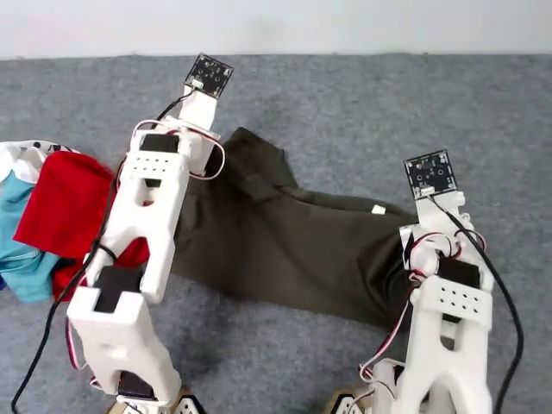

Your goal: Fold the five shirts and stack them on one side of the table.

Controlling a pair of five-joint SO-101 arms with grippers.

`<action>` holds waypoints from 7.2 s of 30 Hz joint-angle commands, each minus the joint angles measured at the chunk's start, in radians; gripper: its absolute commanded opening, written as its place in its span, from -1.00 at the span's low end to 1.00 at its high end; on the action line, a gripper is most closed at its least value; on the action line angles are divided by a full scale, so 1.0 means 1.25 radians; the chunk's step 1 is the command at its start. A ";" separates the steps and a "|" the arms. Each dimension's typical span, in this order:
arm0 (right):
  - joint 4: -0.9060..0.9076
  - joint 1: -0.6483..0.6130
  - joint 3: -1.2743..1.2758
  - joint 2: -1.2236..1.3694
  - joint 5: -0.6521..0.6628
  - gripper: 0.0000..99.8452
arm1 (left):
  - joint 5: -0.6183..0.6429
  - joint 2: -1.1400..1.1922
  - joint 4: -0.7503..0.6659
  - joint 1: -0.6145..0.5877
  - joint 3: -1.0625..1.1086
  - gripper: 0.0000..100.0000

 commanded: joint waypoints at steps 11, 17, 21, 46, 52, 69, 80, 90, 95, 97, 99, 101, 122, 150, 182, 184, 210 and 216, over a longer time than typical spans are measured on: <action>-0.048 0.002 -0.107 0.143 -0.007 -0.98 | 0.009 0.118 -0.014 0.053 -0.152 -0.97; -0.050 0.002 -0.167 0.208 -0.007 -0.98 | 0.009 0.124 -0.014 0.049 -0.168 -0.97; -0.050 0.002 -0.179 0.220 -0.009 -0.98 | 0.009 0.124 -0.012 0.048 -0.168 -0.97; -0.100 0.031 -0.179 0.271 -0.009 -0.98 | 0.009 0.168 0.031 0.053 -0.303 -0.97; -0.166 0.035 -0.179 0.349 -0.009 -0.98 | 0.009 0.234 0.010 0.054 -0.316 -0.97; -0.295 0.031 -0.196 0.482 -0.002 -0.70 | 0.010 0.392 0.016 0.054 -0.493 -0.72; 0.033 0.035 -0.487 0.411 -0.006 -0.70 | 0.010 0.336 0.480 0.053 -0.902 -0.72; 0.646 0.035 -0.552 0.228 -0.004 -0.69 | 0.115 0.277 0.738 -0.055 -0.732 -0.72; 0.749 0.031 -0.470 0.138 -0.002 -0.69 | 0.110 0.220 0.734 -0.083 -0.434 -0.72; 0.740 0.034 -0.420 0.112 -0.002 -0.69 | 0.110 0.210 0.732 -0.092 -0.359 -0.72; 0.703 0.033 -0.367 0.094 -0.001 -0.69 | 0.110 0.207 0.730 -0.092 -0.304 -0.72; 0.654 0.033 -0.314 0.089 -0.001 -0.69 | 0.110 0.209 0.728 -0.092 -0.274 -0.72; 0.317 0.029 0.041 0.089 -0.007 -0.70 | 0.113 0.218 0.452 -0.086 -0.170 -0.72; 0.312 0.123 0.101 0.082 0.255 -0.98 | 0.034 0.286 0.721 -0.086 -0.242 -0.96; 0.427 0.215 0.082 0.080 0.266 -0.62 | 0.022 0.285 0.732 -0.060 -0.112 -0.76; 0.487 0.211 0.037 0.080 0.268 -0.60 | -0.016 0.285 0.733 -0.063 -0.133 -0.74; 0.720 0.153 -0.227 0.088 0.226 -0.54 | -0.206 0.285 0.734 -0.193 -0.341 -0.65; 0.720 0.150 -0.223 0.088 0.226 -0.54 | -0.234 0.284 0.734 -0.241 -0.323 -0.65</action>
